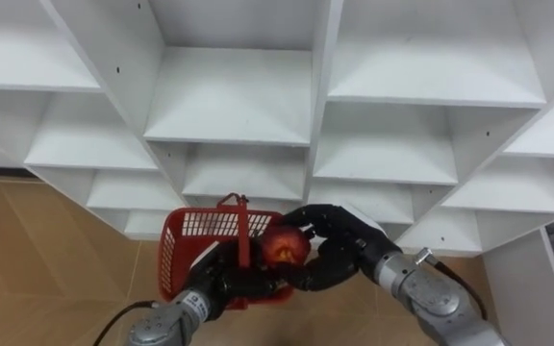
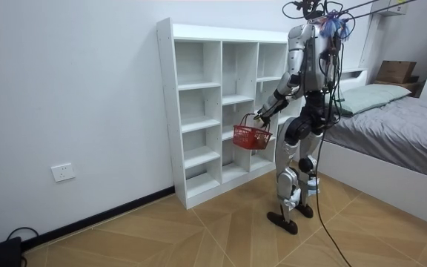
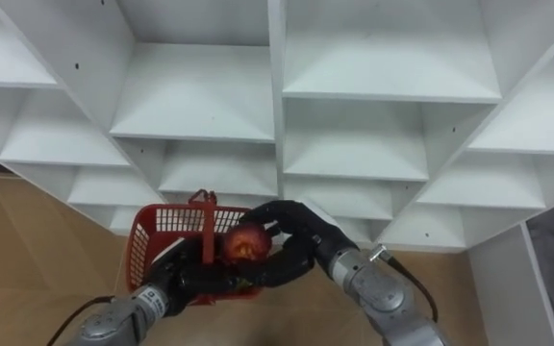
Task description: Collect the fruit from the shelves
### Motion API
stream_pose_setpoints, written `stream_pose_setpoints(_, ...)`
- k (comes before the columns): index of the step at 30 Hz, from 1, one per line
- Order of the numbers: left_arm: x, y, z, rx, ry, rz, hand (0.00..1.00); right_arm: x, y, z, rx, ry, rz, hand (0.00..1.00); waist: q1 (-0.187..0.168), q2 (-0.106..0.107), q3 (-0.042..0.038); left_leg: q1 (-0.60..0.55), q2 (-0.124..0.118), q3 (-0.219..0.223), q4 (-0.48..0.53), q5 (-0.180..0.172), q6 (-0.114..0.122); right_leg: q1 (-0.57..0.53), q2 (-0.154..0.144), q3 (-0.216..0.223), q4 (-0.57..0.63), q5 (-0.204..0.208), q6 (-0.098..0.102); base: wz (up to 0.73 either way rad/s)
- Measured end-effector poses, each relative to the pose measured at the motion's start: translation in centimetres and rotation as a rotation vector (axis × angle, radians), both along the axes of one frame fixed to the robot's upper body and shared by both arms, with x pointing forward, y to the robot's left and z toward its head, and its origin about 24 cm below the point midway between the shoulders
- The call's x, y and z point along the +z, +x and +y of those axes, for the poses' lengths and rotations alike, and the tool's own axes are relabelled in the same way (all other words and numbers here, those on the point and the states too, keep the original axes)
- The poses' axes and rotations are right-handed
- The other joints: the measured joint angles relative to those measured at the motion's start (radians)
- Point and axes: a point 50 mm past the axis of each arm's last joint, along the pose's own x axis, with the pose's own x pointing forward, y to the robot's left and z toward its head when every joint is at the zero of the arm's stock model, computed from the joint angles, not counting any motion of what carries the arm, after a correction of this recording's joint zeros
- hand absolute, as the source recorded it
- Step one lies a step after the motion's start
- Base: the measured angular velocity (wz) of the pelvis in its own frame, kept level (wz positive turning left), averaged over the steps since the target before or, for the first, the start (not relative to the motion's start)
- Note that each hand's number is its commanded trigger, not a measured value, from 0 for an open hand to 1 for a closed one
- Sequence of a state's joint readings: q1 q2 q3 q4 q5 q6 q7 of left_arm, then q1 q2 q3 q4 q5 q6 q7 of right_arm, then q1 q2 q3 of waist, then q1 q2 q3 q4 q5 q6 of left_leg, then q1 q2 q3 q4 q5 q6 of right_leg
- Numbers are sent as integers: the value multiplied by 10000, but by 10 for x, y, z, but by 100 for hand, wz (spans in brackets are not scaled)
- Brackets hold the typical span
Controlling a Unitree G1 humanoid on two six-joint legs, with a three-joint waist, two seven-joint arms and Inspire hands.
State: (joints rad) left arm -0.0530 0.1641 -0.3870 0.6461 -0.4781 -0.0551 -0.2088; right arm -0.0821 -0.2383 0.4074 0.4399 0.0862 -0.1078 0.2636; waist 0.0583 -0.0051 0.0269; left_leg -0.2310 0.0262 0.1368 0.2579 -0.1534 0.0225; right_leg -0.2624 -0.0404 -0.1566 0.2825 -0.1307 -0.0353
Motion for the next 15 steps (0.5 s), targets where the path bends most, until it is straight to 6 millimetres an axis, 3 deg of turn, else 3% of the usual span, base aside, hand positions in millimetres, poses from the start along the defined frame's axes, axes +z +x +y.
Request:
stream_pose_setpoints(8, 7, 5, 0, -35, -55, -285, 100, -14, -5, -9, -1755, 2082, 1324, 100, -121, -8, -7, -12, -1, 0, -14, 1, 0, 24, 13, 21, -75, 20, 0, 0)
stream_pose_setpoints(15, 11, 7, 0, -46, -137, -508, 100, -16, -4, -11, -2401, 2514, 1479, 100, -354, -4, -10, 5, 5, 5, -11, 1, 0, 20, 23, 39, -77, 21, 0, 0)
